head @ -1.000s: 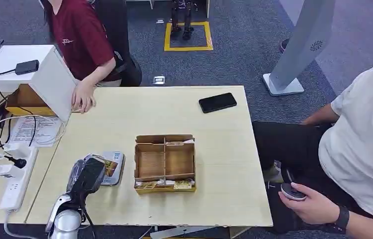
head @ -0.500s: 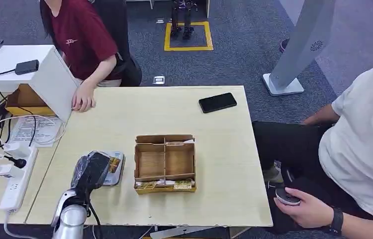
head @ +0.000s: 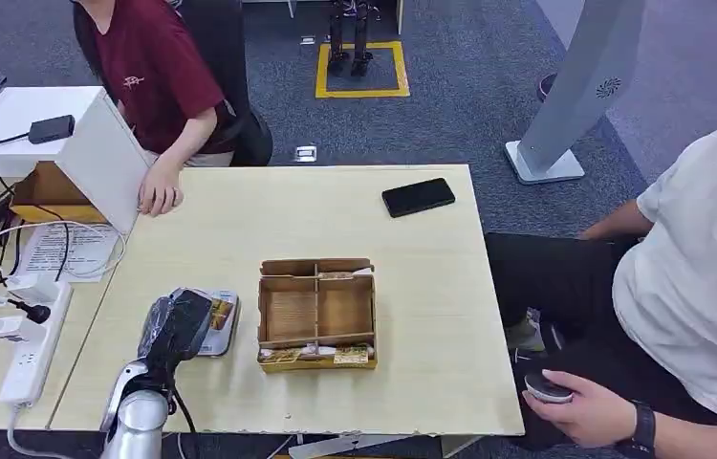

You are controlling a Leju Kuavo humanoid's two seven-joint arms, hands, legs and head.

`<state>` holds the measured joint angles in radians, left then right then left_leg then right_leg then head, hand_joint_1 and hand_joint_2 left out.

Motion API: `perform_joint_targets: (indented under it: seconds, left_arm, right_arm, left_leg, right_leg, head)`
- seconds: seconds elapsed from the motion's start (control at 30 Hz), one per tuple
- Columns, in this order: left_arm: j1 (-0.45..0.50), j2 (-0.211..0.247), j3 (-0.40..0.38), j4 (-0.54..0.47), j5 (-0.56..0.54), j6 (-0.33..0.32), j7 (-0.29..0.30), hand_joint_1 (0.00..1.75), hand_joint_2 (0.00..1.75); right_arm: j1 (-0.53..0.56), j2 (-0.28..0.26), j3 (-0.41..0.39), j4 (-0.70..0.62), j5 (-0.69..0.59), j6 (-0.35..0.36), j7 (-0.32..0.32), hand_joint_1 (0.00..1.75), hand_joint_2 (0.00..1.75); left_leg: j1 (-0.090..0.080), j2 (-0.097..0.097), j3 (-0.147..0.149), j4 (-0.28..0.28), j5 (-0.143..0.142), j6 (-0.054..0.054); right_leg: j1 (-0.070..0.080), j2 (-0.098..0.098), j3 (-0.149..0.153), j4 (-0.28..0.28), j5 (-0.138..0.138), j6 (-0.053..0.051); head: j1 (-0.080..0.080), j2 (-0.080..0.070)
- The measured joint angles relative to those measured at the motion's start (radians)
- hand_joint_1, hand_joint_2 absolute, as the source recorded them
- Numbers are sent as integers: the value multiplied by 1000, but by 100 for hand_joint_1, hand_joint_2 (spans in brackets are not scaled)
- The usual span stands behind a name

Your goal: Pass the card to the sensor for recognition and then transmit it.

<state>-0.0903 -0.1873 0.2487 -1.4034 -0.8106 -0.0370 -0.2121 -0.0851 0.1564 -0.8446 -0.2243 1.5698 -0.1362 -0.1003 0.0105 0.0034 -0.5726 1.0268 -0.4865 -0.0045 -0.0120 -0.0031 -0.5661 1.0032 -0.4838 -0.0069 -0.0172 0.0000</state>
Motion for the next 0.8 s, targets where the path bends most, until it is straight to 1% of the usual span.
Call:
perform_joint_targets:
  seconds: [0.2,0.33,0.53,0.67,0.8]
  left_arm:
    - [0,-3,0,0,-3,5,0,175,175]
    - [-7,-4,0,0,-34,30,7,175,175]
    - [-18,-5,13,8,-63,42,13,175,175]
    - [-20,-11,29,17,-112,61,12,175,175]
    - [-27,-11,43,31,-177,90,25,175,175]
  right_arm:
    - [0,0,0,0,0,0,0,0,0]
    - [0,0,0,0,0,0,1,0,0]
    - [0,3,3,0,0,-2,0,0,0]
    - [0,3,6,0,0,-10,-8,0,0]
    - [-1,6,13,0,0,-14,-15,0,0]
  left_leg:
    - [0,0,0,0,0,0]
    - [0,0,0,0,0,0]
    - [0,0,0,0,0,0]
    - [0,0,0,0,0,0]
    - [0,0,0,0,0,0]
  right_leg:
    - [0,0,0,0,0,0]
    - [0,0,0,0,0,0]
    - [0,0,0,0,0,0]
    - [0,0,0,0,0,0]
    - [0,0,0,0,0,0]
  head:
    - [0,0]
    - [0,0]
    - [0,0]
    - [0,0]
    - [0,0]
